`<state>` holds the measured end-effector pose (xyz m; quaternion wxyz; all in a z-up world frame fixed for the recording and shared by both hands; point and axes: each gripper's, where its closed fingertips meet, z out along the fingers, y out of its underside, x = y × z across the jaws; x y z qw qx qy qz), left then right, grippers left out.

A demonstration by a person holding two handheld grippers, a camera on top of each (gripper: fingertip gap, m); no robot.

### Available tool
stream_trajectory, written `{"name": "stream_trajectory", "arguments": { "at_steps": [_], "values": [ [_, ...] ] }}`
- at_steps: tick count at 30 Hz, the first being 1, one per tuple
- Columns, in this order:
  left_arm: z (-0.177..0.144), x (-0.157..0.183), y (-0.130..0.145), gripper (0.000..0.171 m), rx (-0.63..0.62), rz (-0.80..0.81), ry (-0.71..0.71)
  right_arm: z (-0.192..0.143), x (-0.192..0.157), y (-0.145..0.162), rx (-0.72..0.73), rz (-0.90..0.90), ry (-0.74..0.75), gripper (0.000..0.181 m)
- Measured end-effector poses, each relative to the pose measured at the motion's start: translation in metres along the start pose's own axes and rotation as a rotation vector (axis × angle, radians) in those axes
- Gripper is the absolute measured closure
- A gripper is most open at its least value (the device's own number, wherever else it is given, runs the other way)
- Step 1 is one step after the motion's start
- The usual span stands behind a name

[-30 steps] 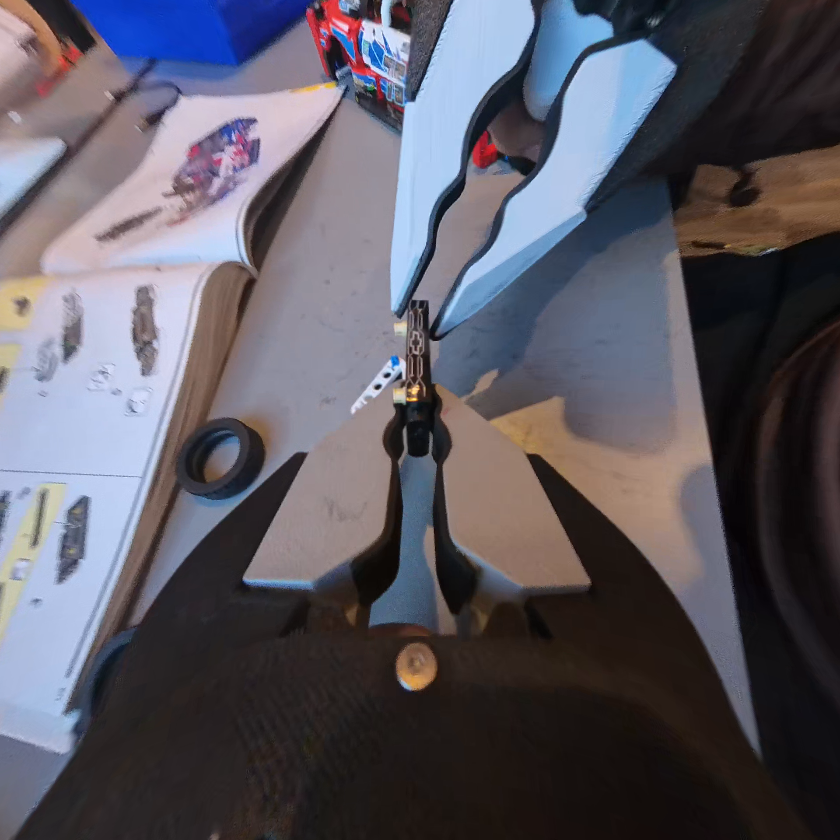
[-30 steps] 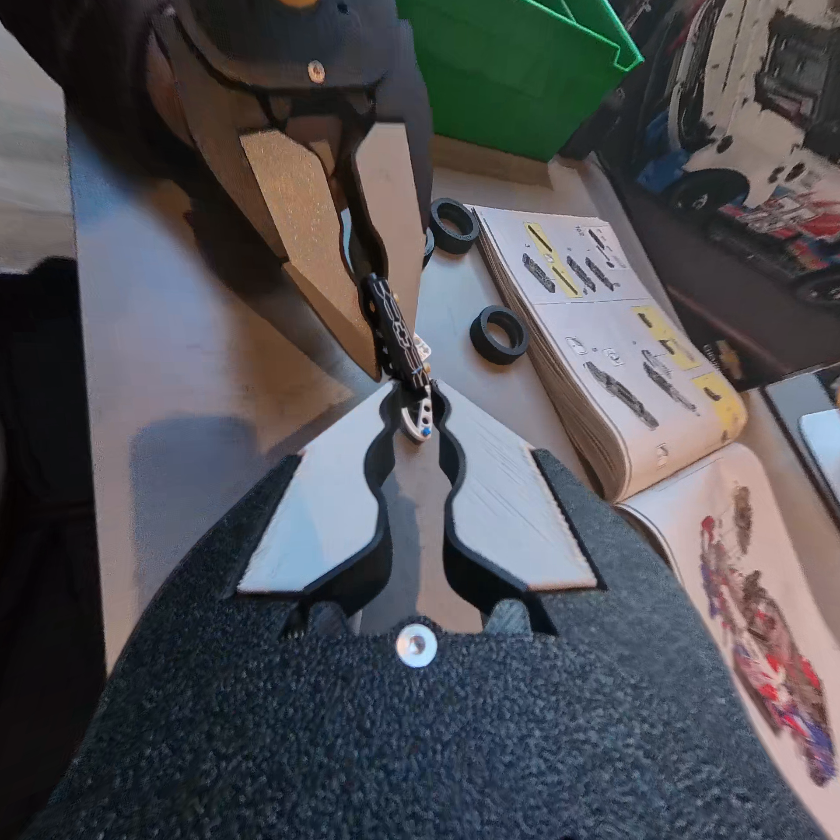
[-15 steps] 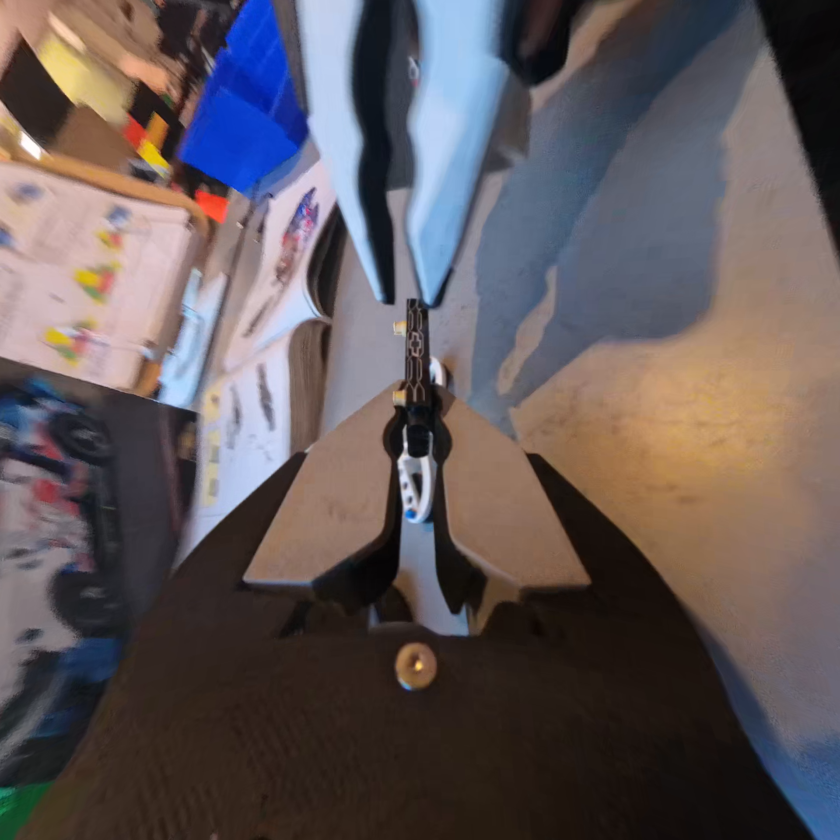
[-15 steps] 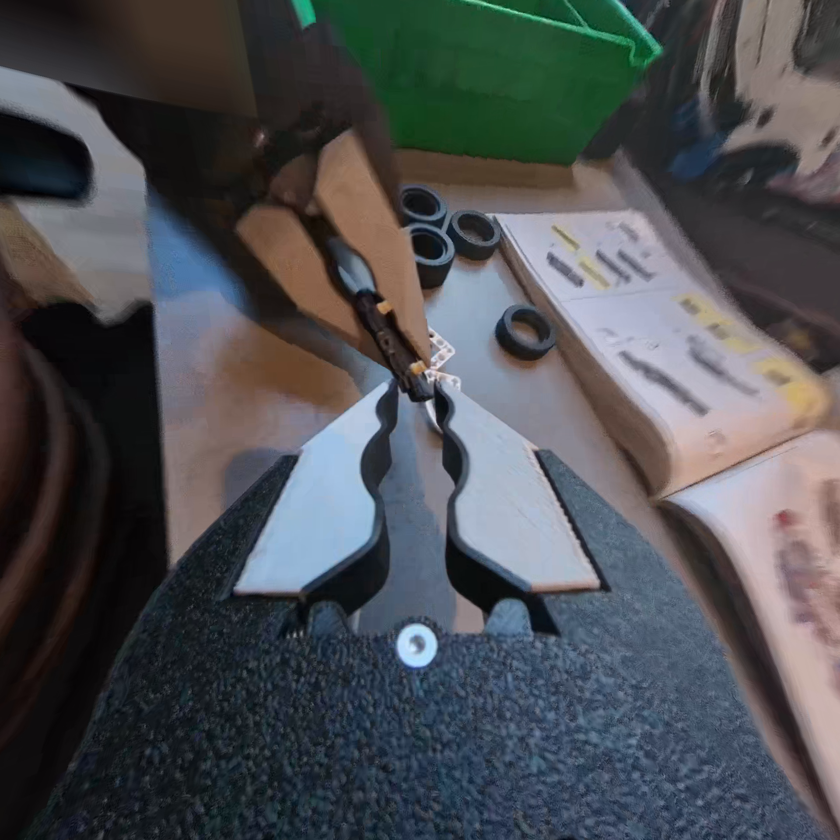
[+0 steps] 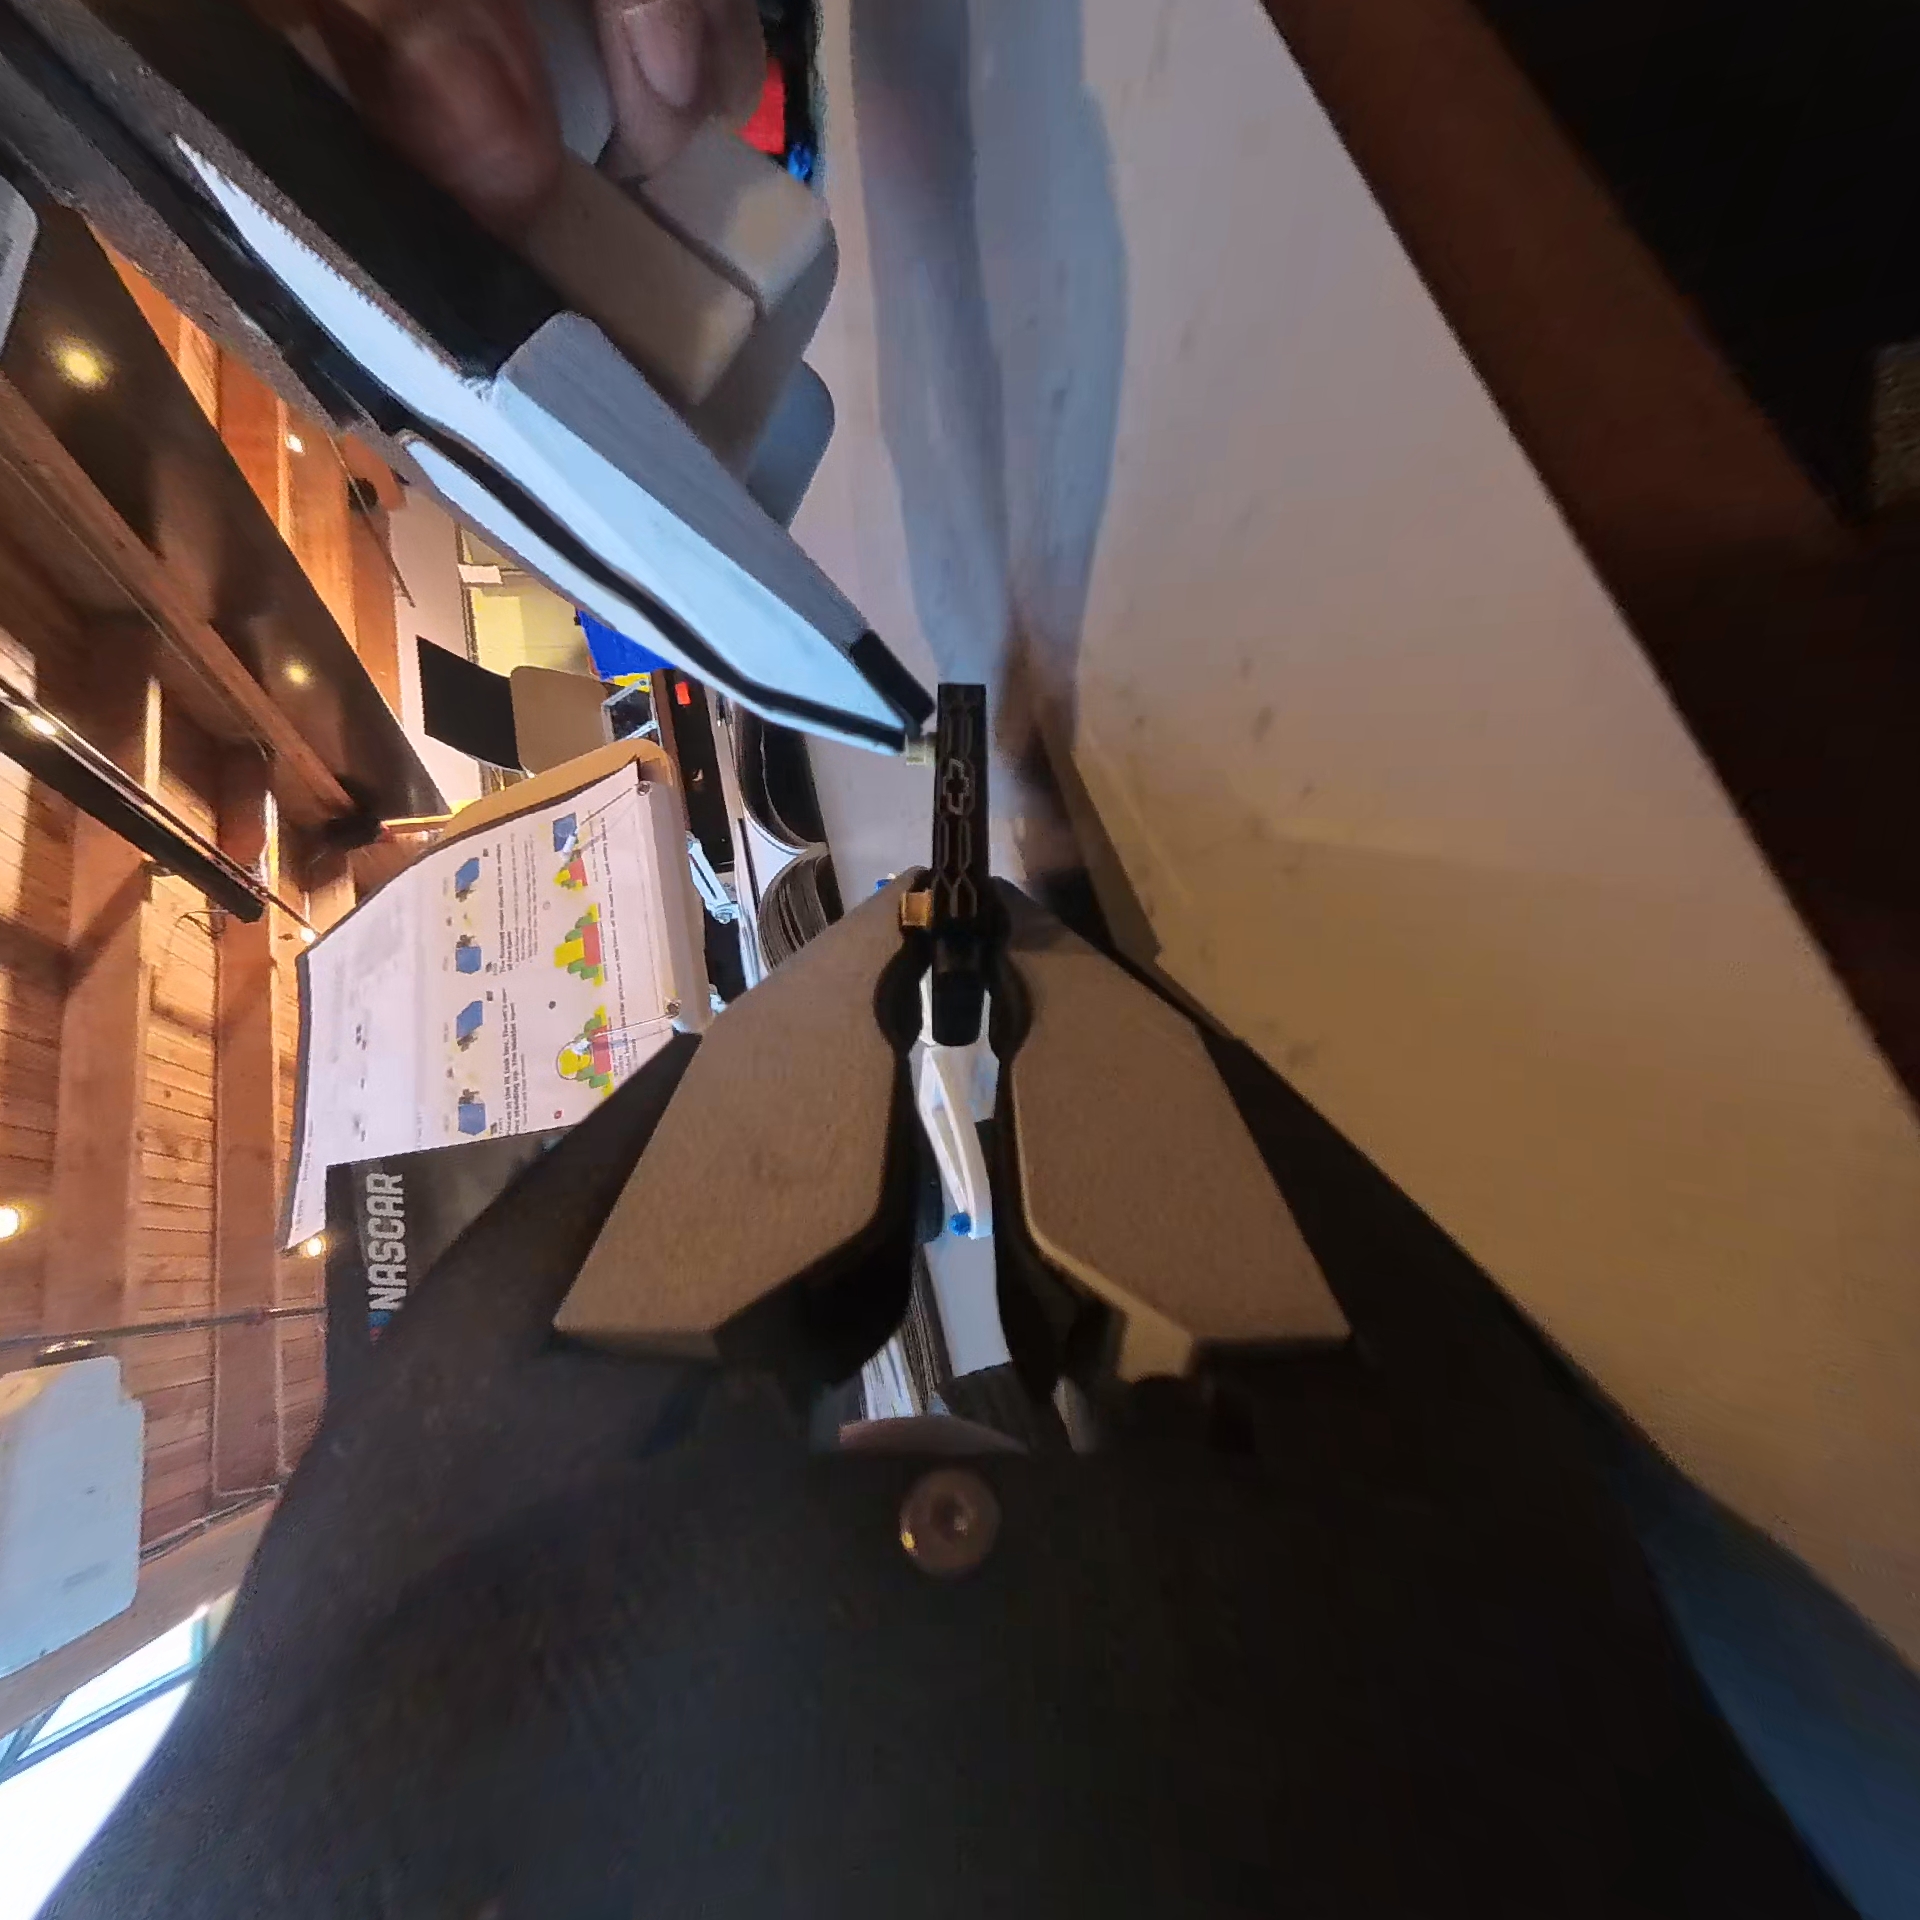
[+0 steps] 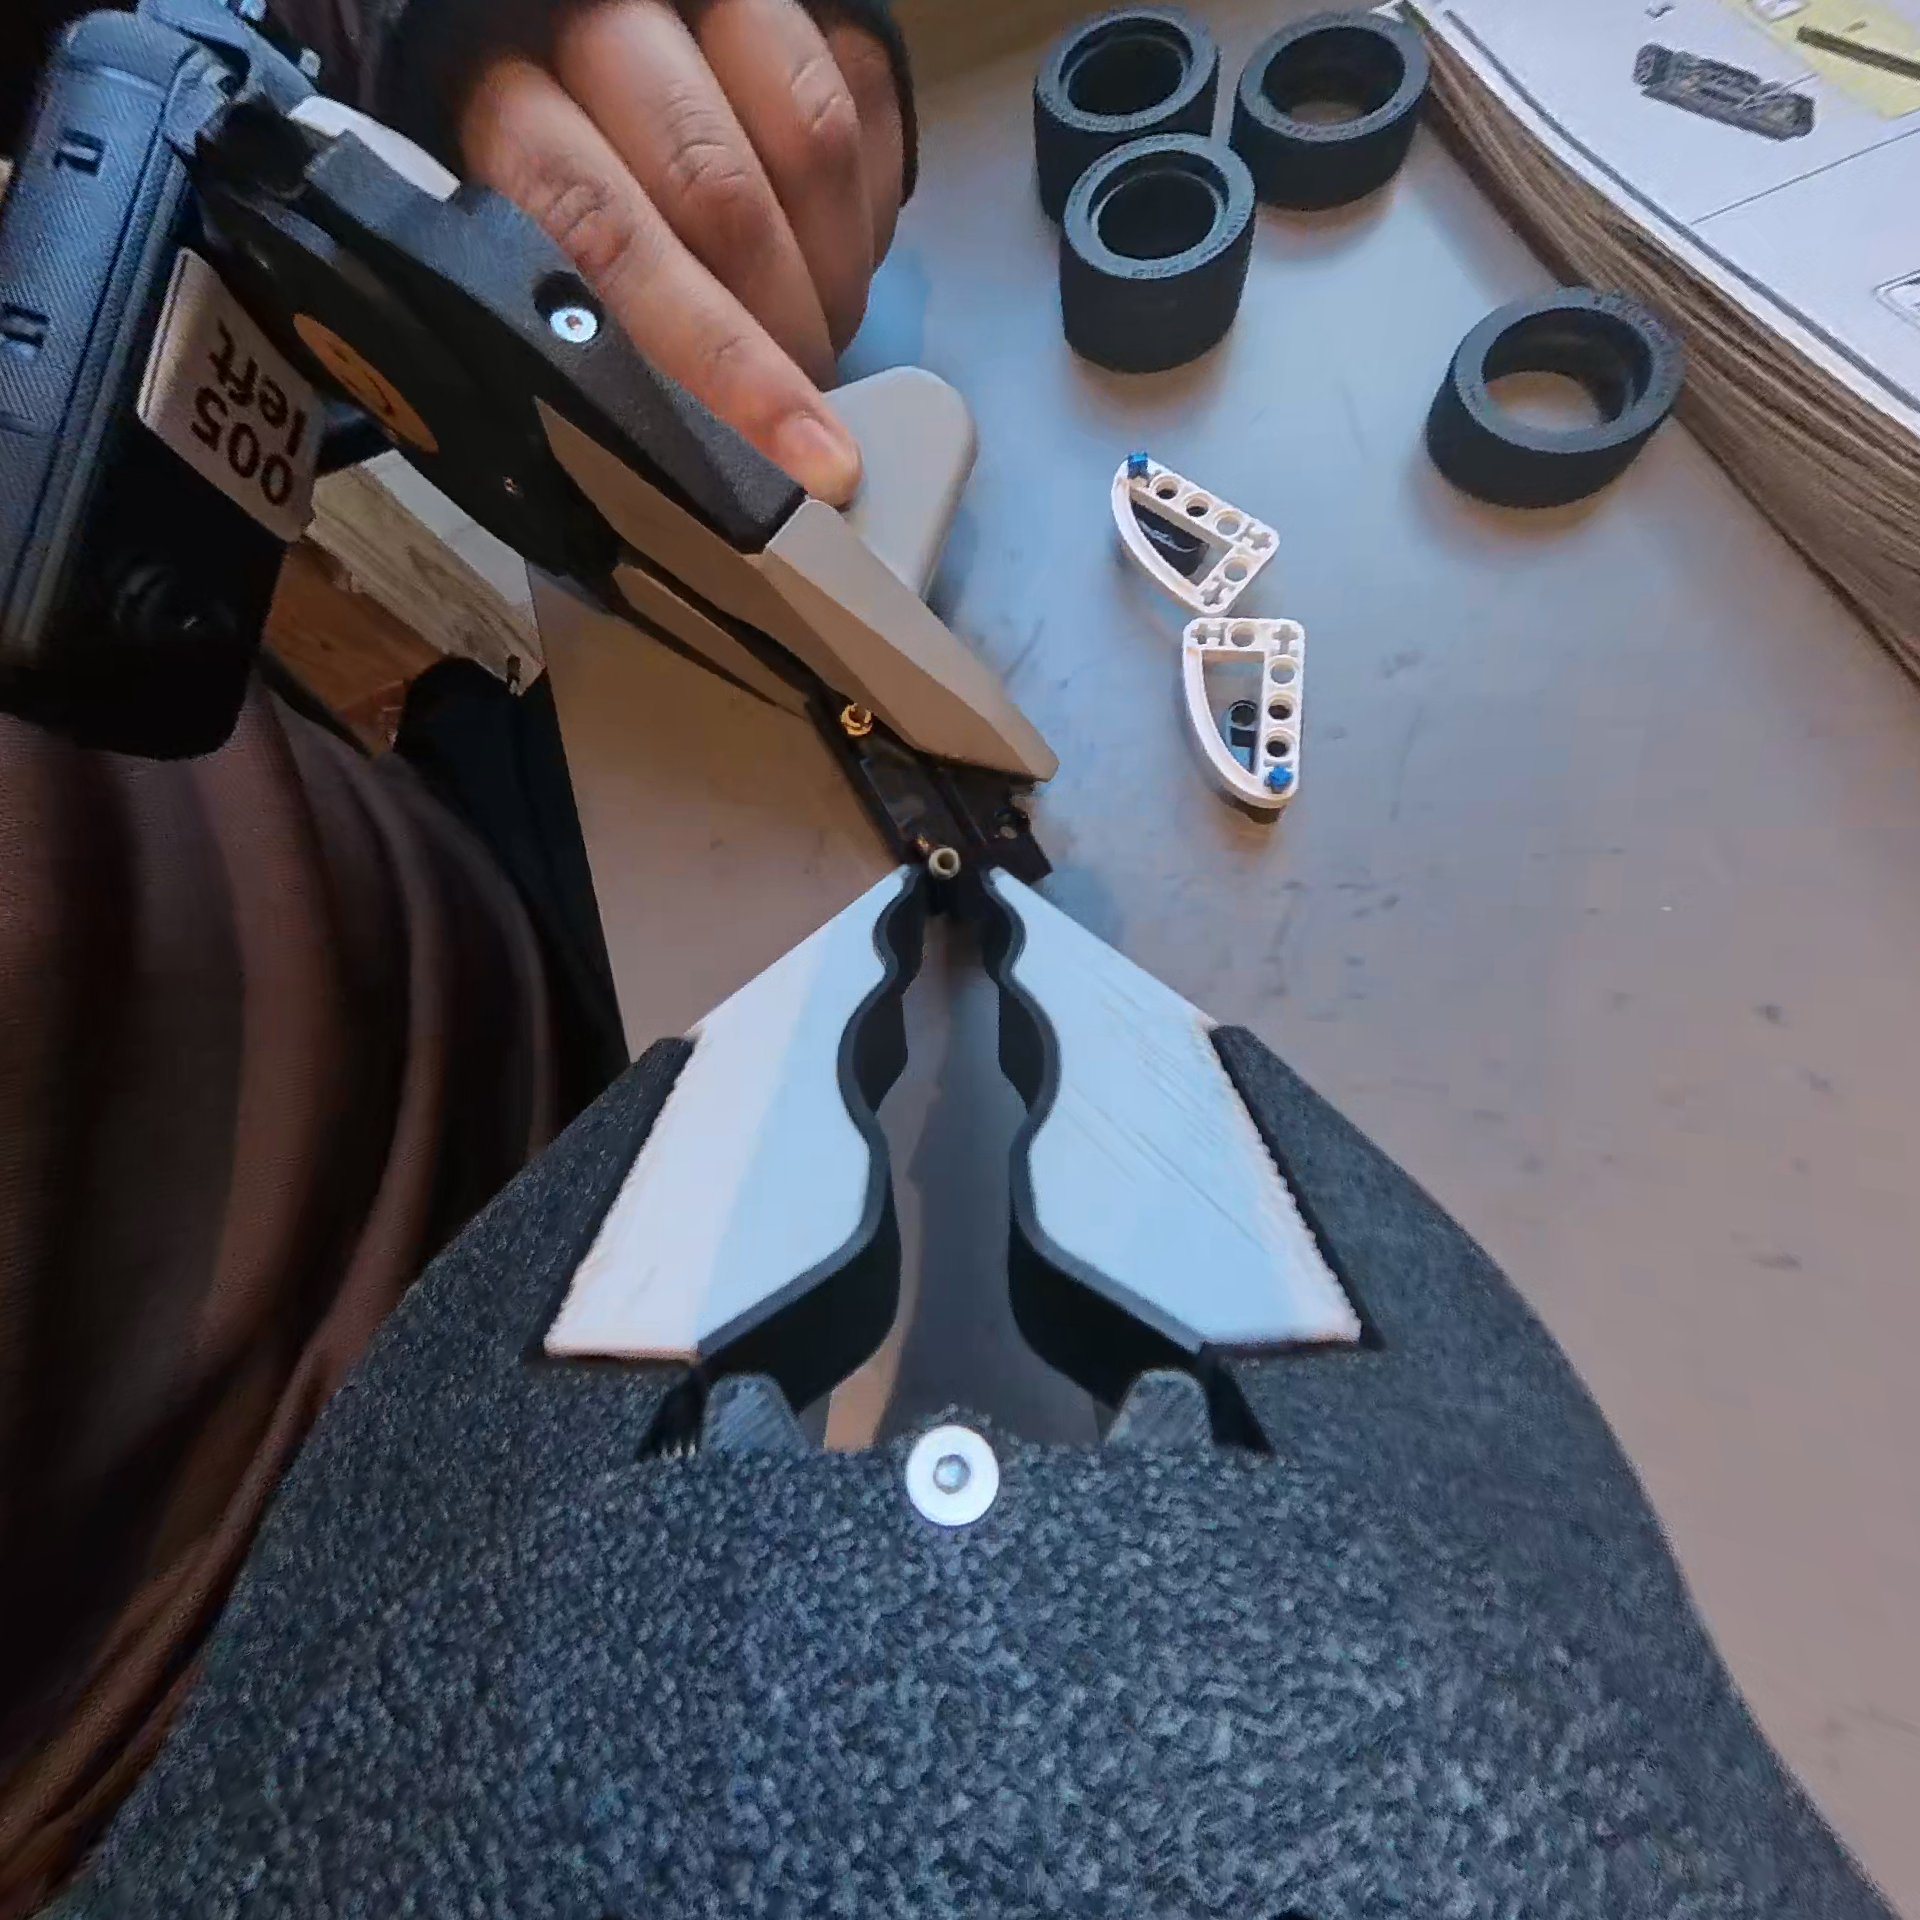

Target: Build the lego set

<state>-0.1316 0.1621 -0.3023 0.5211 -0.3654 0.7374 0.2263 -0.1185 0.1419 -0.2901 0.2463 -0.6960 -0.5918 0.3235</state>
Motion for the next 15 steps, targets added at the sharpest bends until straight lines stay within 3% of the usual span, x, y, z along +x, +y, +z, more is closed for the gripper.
{"name": "stream_trajectory", "arguments": {
  "at_steps": [9, 15],
  "values": [
    [0.0002, 0.0024, 0.0001, 0.165, -0.003, -0.005, 0.012, 0.0069, -0.0026, 0.0023, -0.011, -0.033, -0.01, 0.175],
    [0.0006, 0.0034, 0.0001, 0.166, 0.002, -0.01, 0.014, 0.007, -0.0039, -0.0008, 0.016, 0.058, -0.082, 0.175]
  ]
}}
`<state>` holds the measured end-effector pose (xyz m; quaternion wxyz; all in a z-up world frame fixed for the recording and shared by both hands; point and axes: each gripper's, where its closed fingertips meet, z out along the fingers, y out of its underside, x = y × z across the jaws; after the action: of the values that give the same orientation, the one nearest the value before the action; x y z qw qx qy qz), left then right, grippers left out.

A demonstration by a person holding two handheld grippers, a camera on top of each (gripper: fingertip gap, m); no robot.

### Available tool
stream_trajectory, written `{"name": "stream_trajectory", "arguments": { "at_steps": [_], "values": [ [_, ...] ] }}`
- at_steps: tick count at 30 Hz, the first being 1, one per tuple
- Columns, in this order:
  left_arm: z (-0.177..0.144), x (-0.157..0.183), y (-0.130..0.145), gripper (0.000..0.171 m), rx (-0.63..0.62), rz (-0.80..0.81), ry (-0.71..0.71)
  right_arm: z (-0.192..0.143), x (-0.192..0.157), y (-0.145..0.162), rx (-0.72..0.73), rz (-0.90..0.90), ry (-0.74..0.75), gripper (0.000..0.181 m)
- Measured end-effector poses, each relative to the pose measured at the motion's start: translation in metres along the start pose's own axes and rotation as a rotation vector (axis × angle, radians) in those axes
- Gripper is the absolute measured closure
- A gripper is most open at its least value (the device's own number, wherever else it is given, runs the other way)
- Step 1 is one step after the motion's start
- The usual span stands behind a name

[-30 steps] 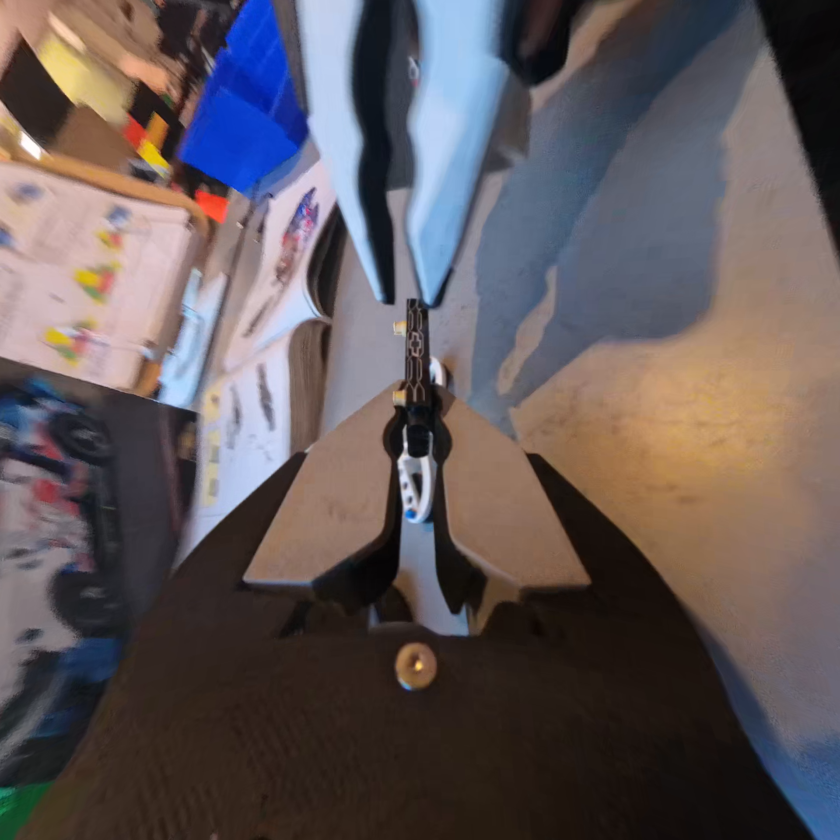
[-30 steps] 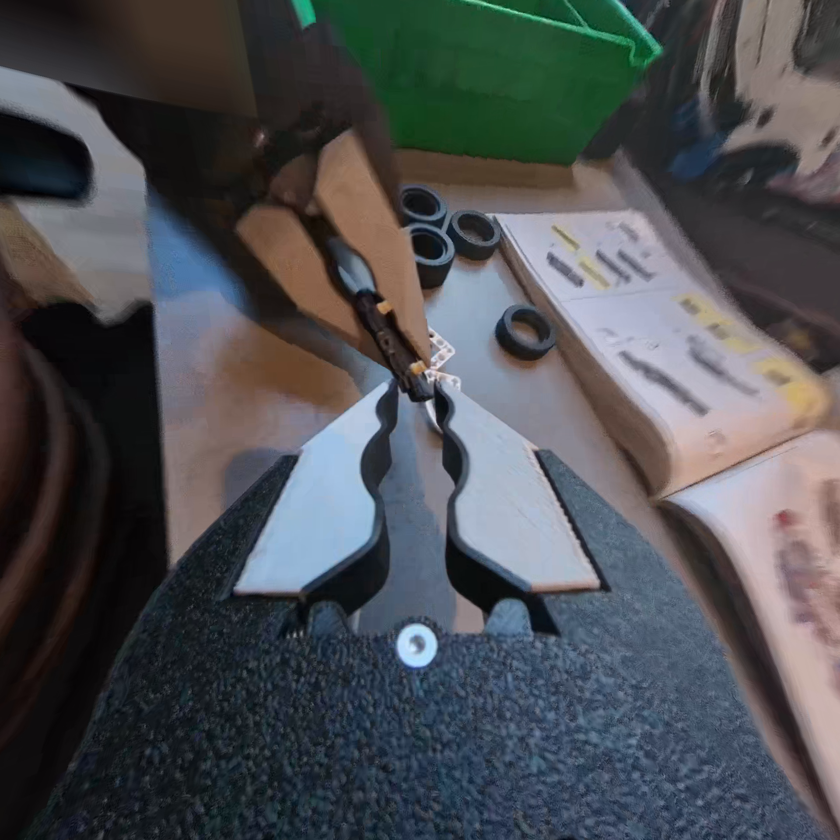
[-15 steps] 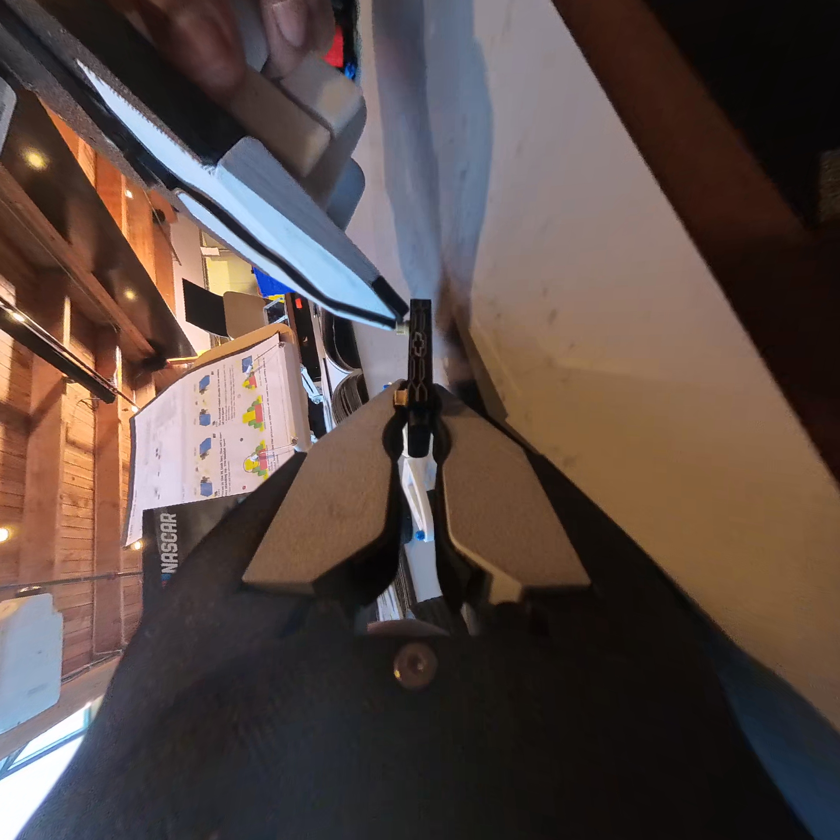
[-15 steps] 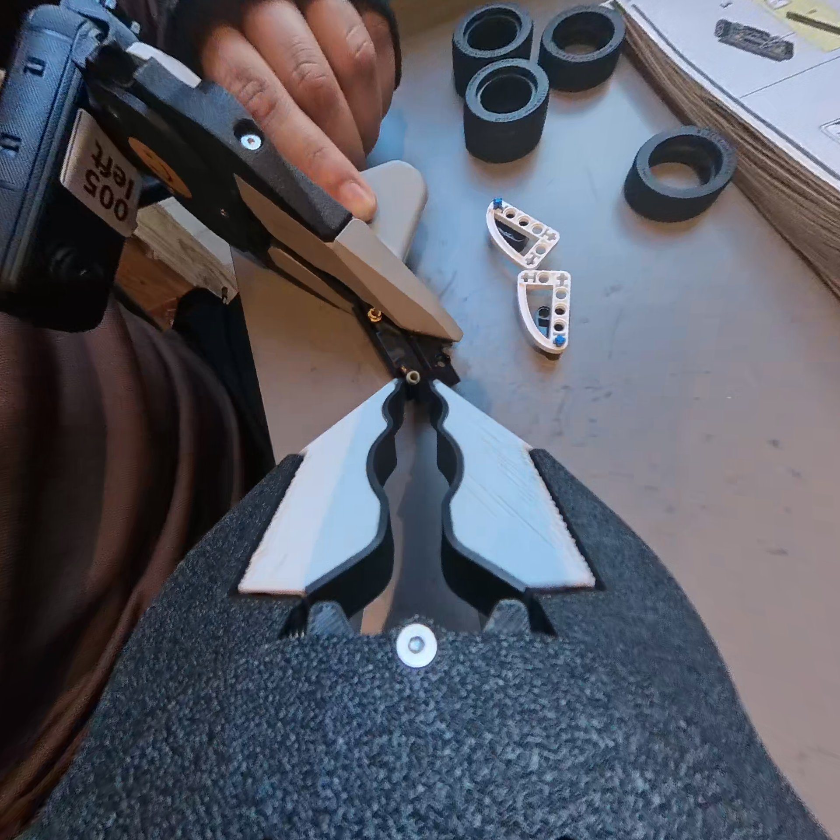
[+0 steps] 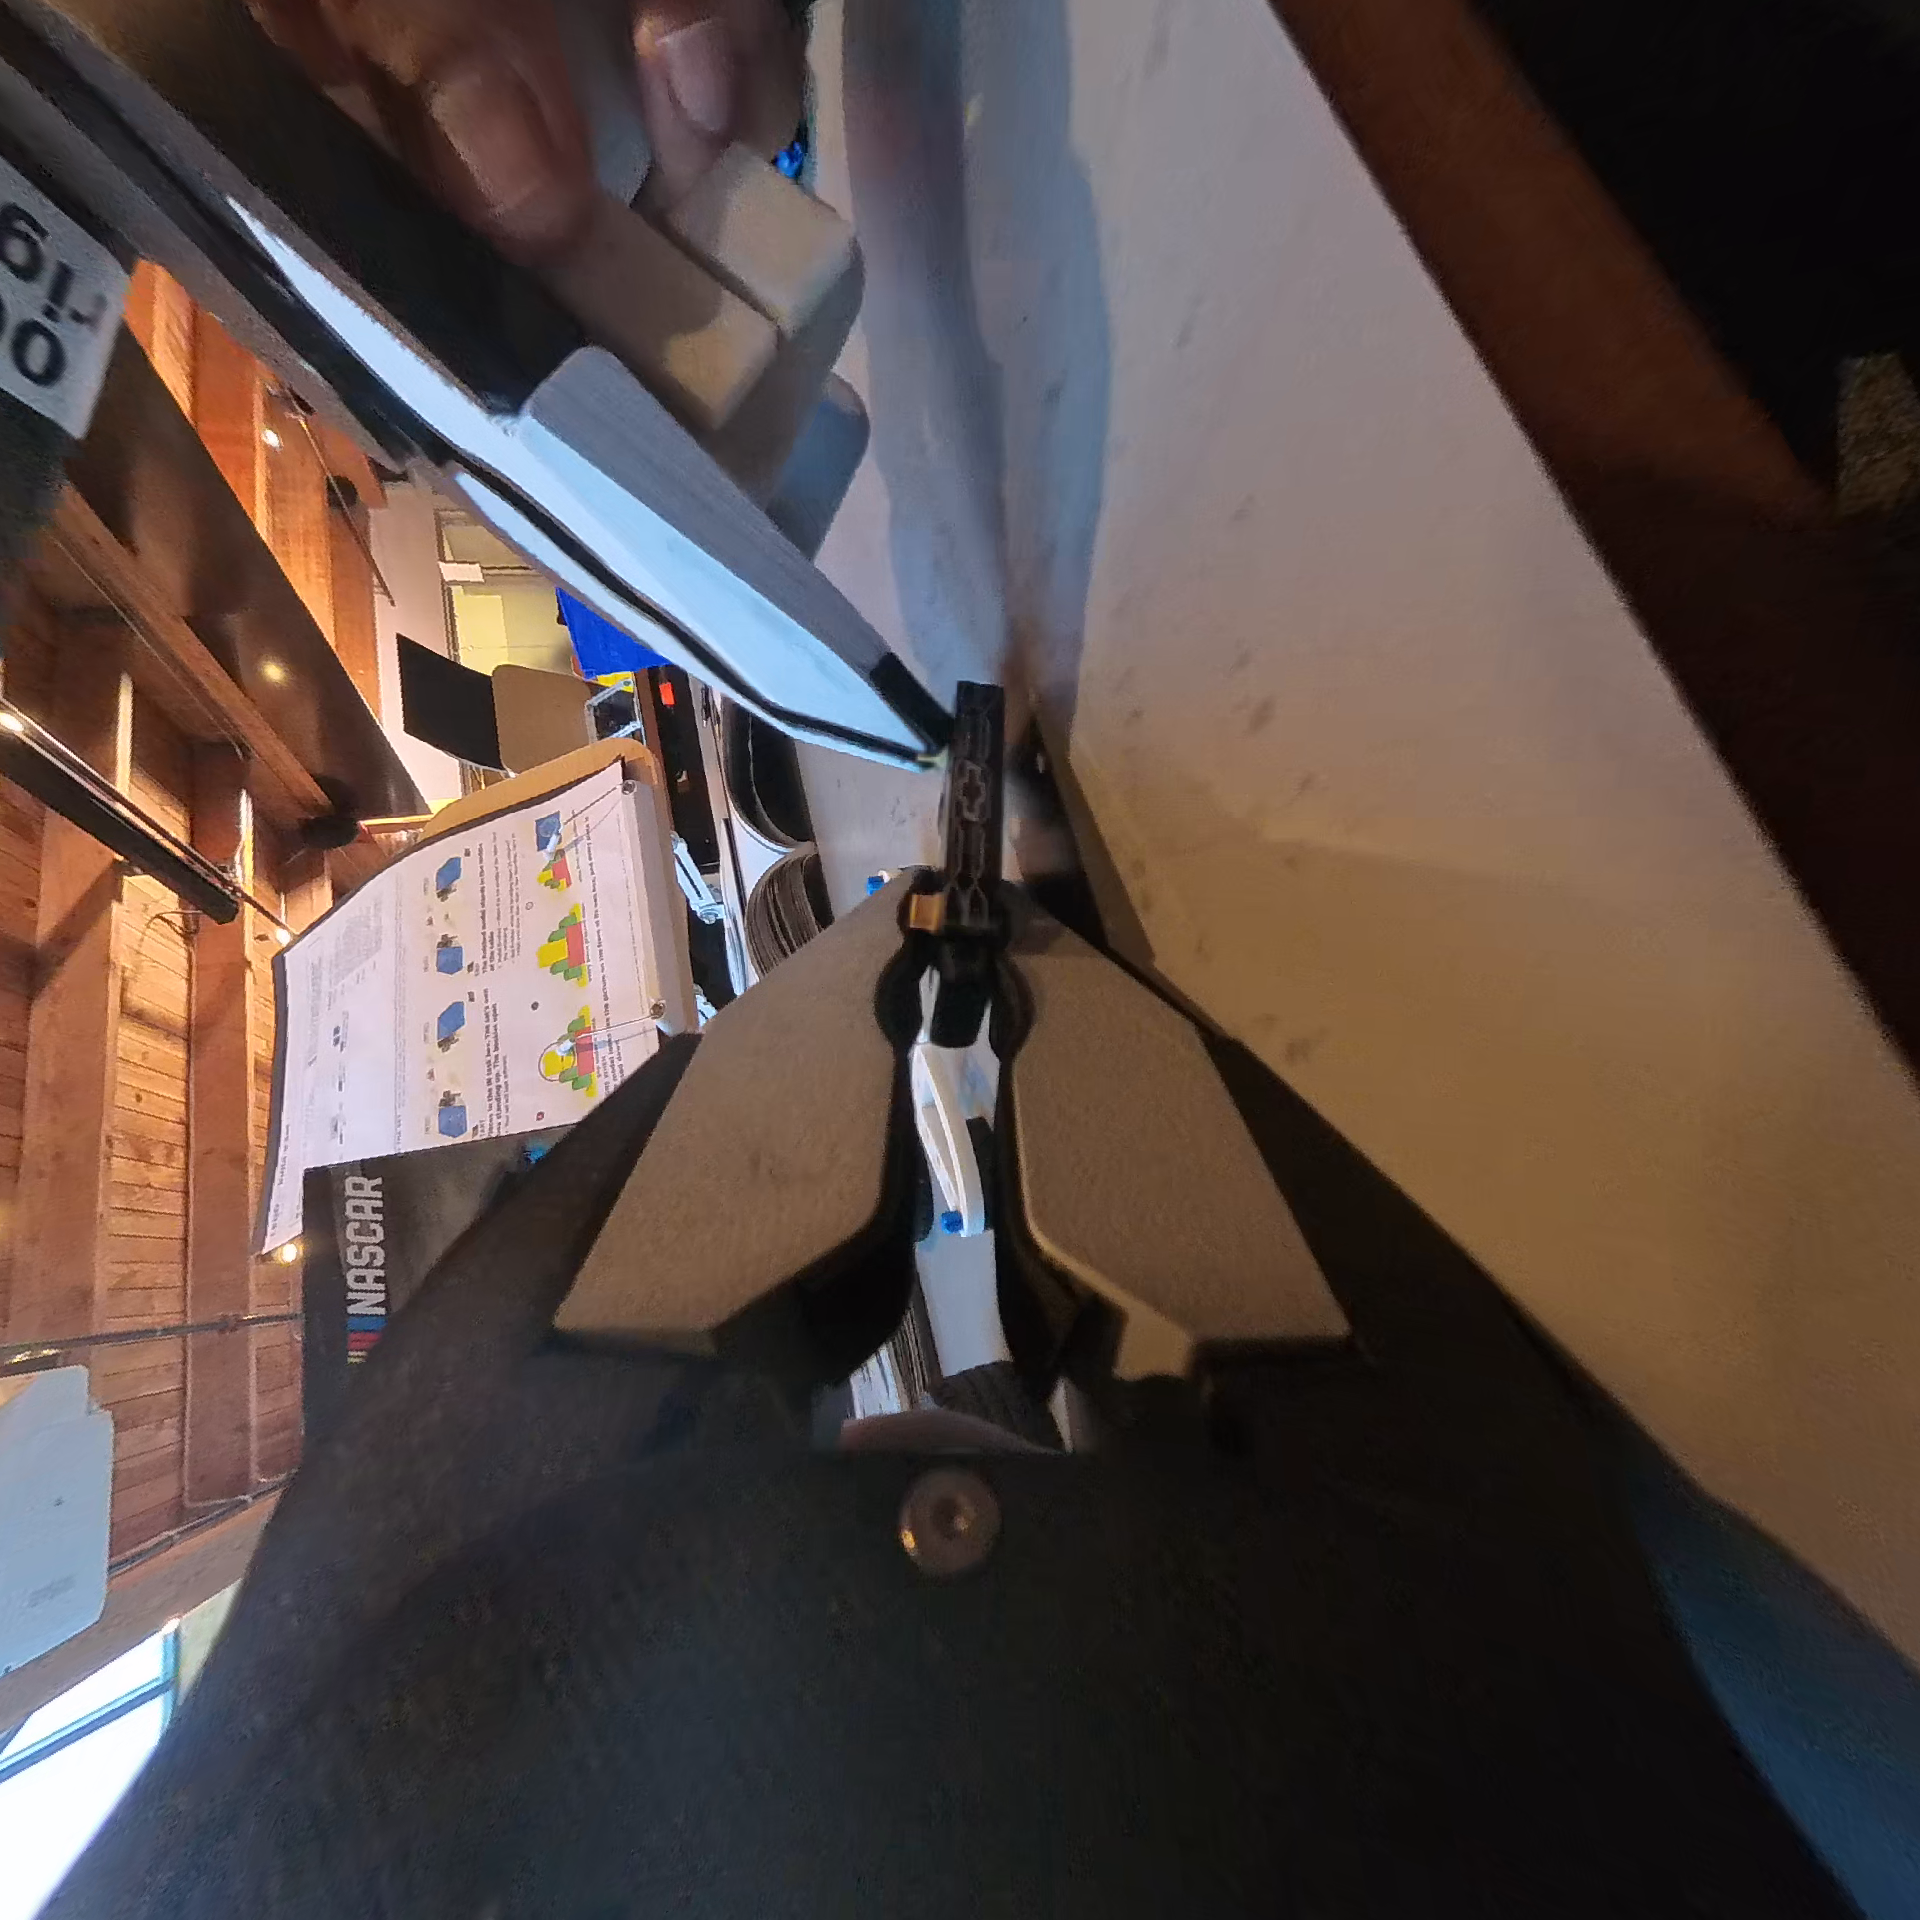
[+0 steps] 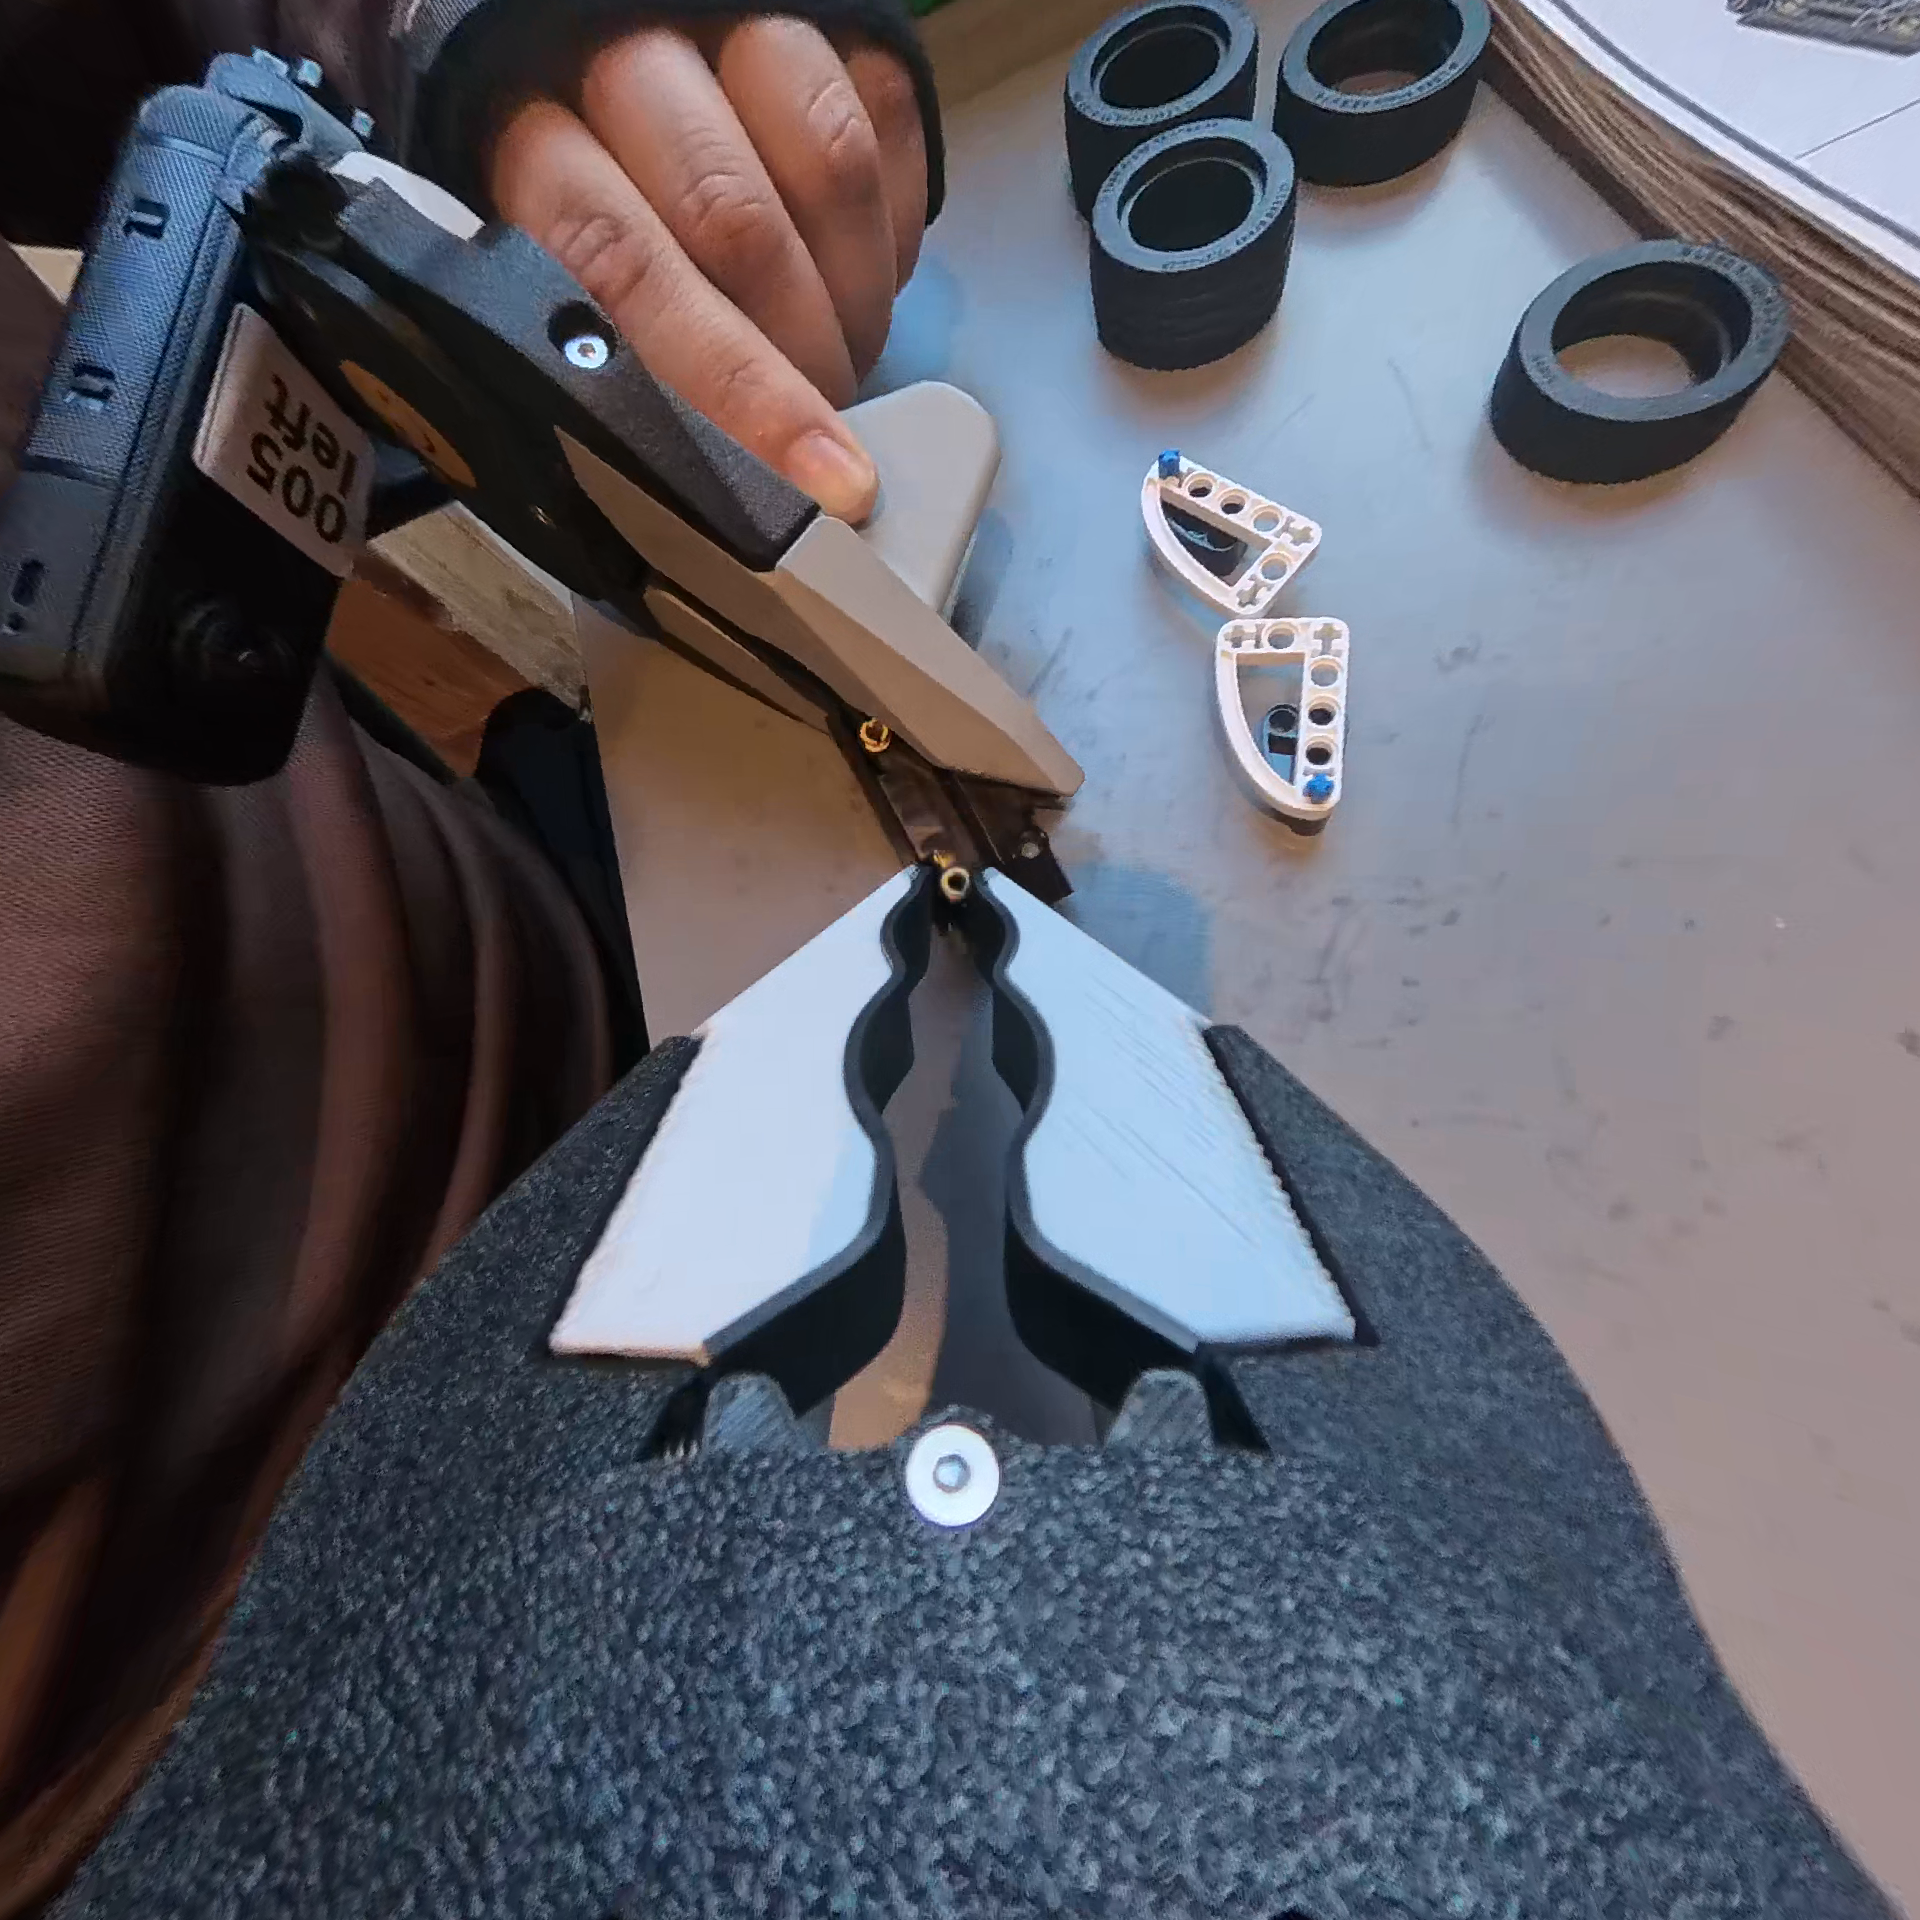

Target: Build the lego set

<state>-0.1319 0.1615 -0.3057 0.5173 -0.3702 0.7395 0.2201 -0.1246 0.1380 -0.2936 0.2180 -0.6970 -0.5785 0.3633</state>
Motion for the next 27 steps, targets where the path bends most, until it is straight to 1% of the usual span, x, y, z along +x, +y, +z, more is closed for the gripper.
{"name": "stream_trajectory", "arguments": {
  "at_steps": [5, 9, 15, 19, 23, 27],
  "values": [
    [0.0002, 0.0003, 0.0004, 0.165, -0.023, 0.003, -0.002, 0.0044, 0.0016, -0.0008, 0.007, 0.028, 0.032, 0.177],
    [0.0002, 0.001, 0.0001, 0.165, -0.023, 0.001, -0.001, 0.0044, 0.0002, -0.0001, 0.0, -0.053, 0.097, 0.177],
    [-0.0006, 0.0028, -0.0035, 0.165, -0.009, -0.006, 0.003, -0.0006, -0.0031, 0.0001, 0.022, -0.041, 0.091, 0.176],
    [-0.0001, 0.0031, -0.0034, 0.165, -0.006, -0.006, 0.002, -0.0008, -0.0033, 0.0, 0.021, -0.079, 0.099, 0.176],
    [0.0005, 0.003, -0.0039, 0.165, -0.002, 0.0, -0.001, 0.0023, -0.0047, 0.0029, 0.016, -0.094, 0.074, 0.176],
    [0.0003, 0.004, -0.0052, 0.165, 0.009, 0.003, 0.0, 0.0026, -0.0064, 0.0042, 0.026, -0.158, 0.096, 0.177]
  ]
}}
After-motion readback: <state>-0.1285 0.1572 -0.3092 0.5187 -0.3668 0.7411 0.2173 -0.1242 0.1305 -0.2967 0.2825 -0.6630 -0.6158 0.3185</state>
